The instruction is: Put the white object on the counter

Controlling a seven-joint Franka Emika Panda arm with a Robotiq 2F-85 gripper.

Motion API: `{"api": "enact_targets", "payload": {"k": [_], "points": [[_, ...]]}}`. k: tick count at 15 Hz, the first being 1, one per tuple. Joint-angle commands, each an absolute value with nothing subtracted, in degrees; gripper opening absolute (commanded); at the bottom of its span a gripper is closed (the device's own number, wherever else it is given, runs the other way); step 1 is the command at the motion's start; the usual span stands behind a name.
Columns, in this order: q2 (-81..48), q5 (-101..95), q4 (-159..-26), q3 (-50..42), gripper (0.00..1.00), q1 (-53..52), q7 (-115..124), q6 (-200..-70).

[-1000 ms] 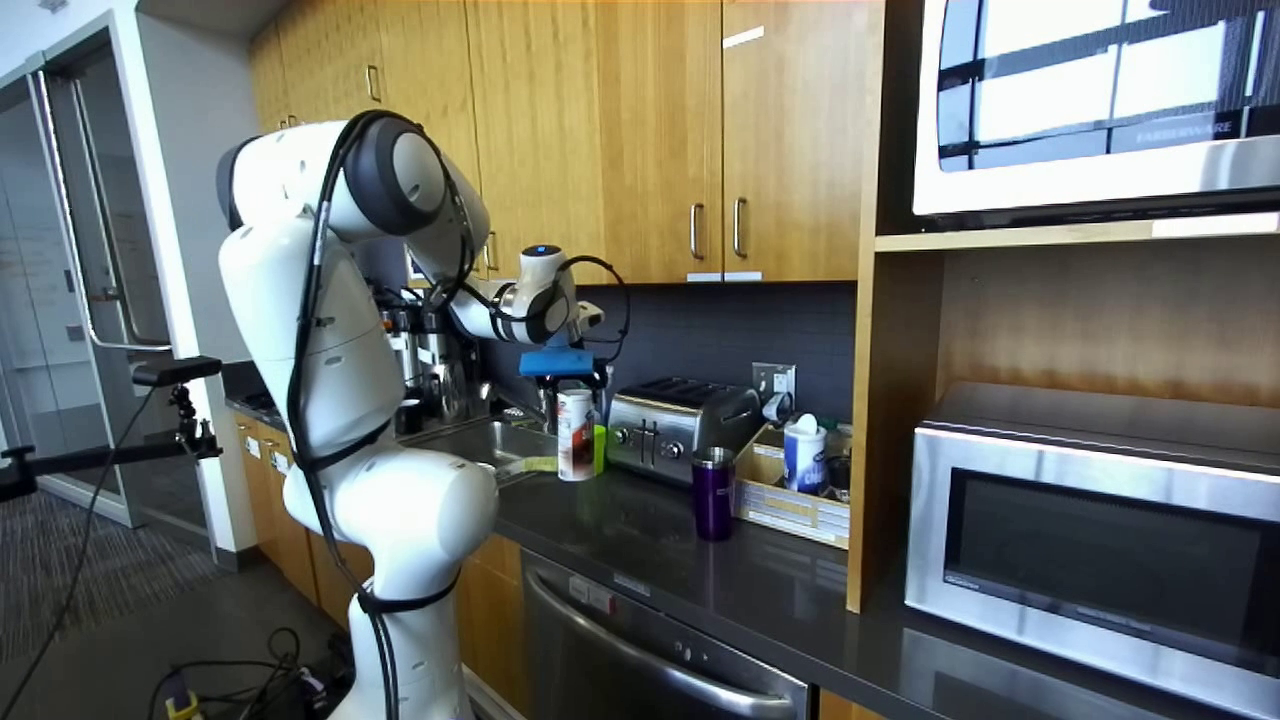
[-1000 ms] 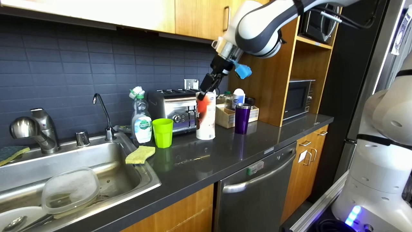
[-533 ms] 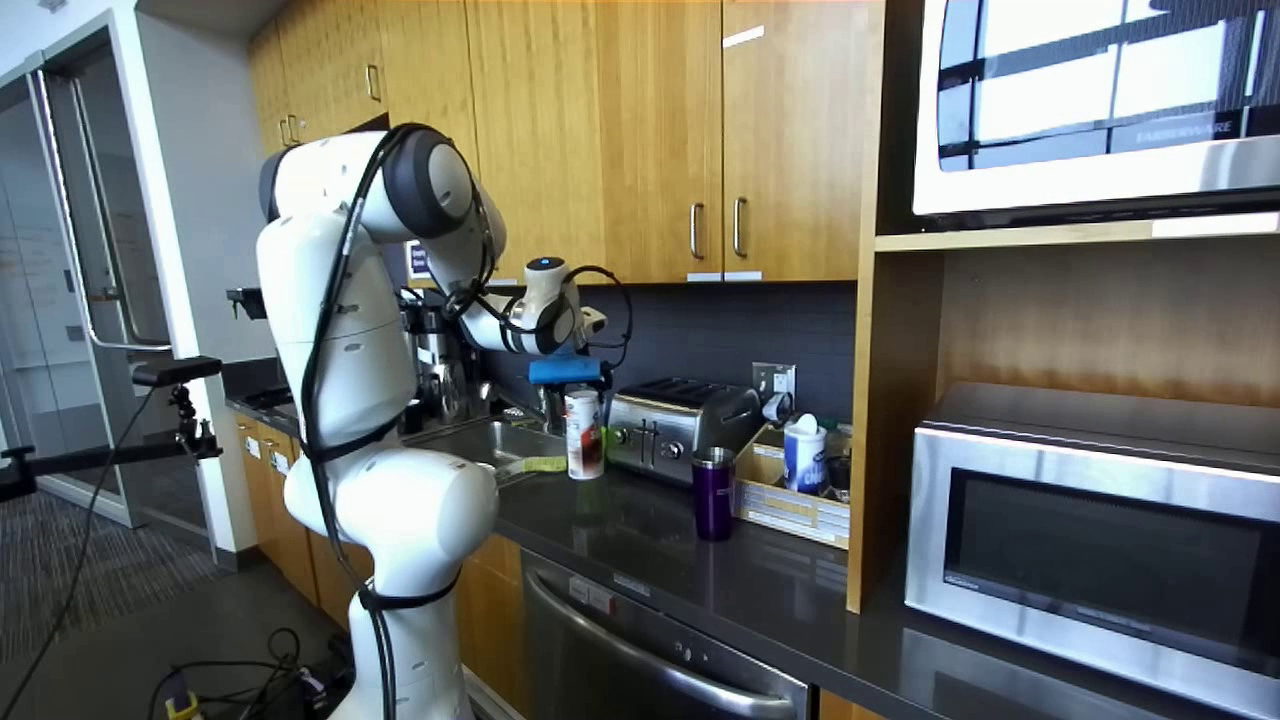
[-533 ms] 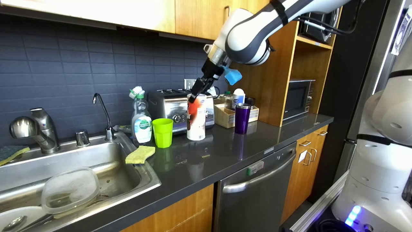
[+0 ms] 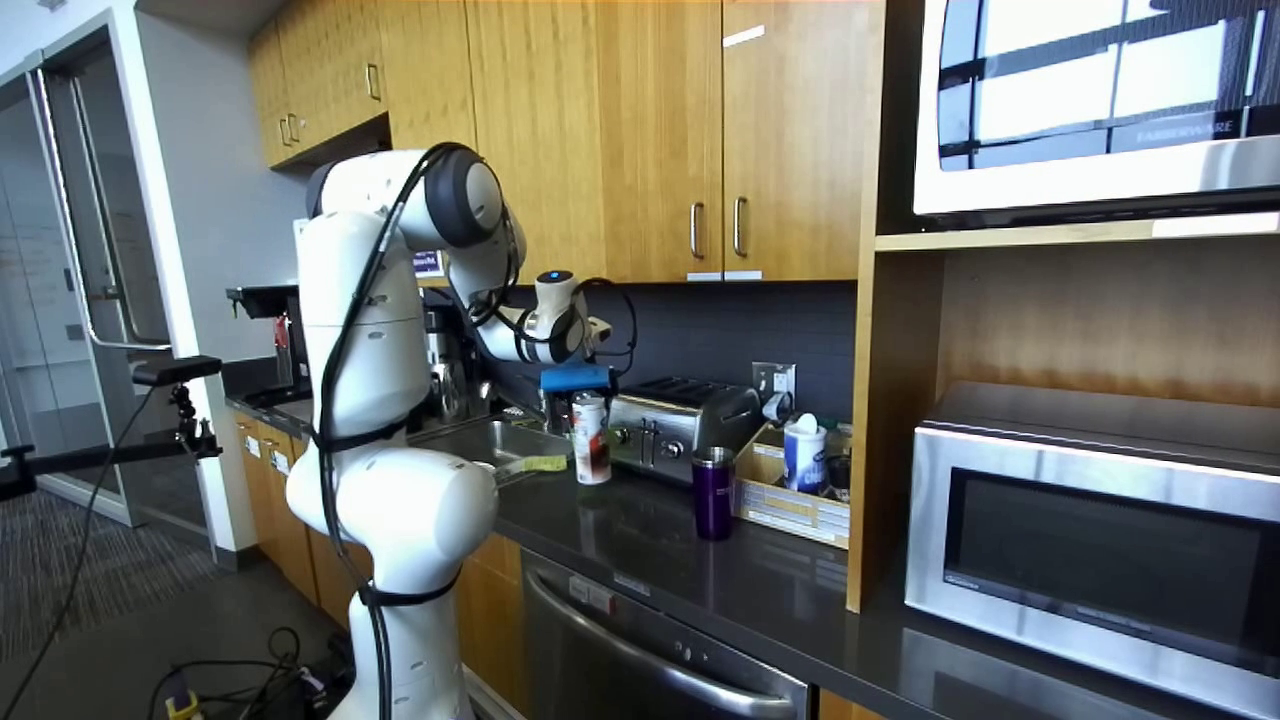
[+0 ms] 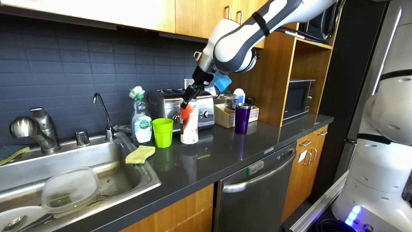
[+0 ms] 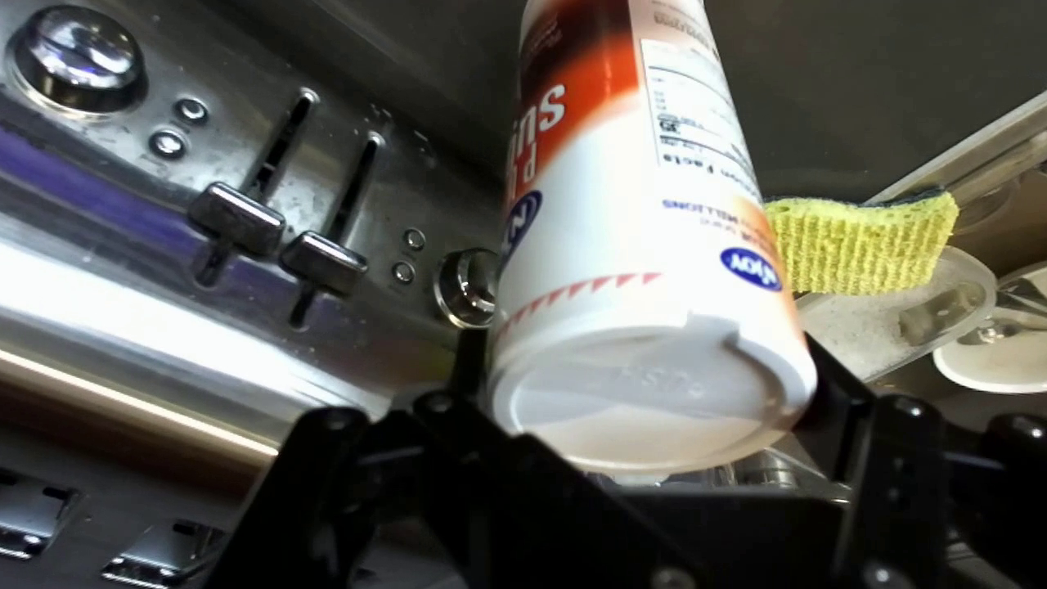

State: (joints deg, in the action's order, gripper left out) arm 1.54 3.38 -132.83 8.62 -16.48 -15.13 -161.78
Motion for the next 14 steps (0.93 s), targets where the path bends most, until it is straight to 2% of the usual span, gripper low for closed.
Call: {"api": "enact_targets", "payload": {"k": [1, 12, 14], "points": [[-1.8, 2.0, -129.5, 10.1, 0.61, -14.9, -13.9, -163.0], [-4.9, 2.4, -128.0, 11.1, 0.61, -12.7, -12.9, -163.9], [-3.7, 2.6, -128.6, 11.1, 0.95, -12.5, -12.8, -163.3]]}}
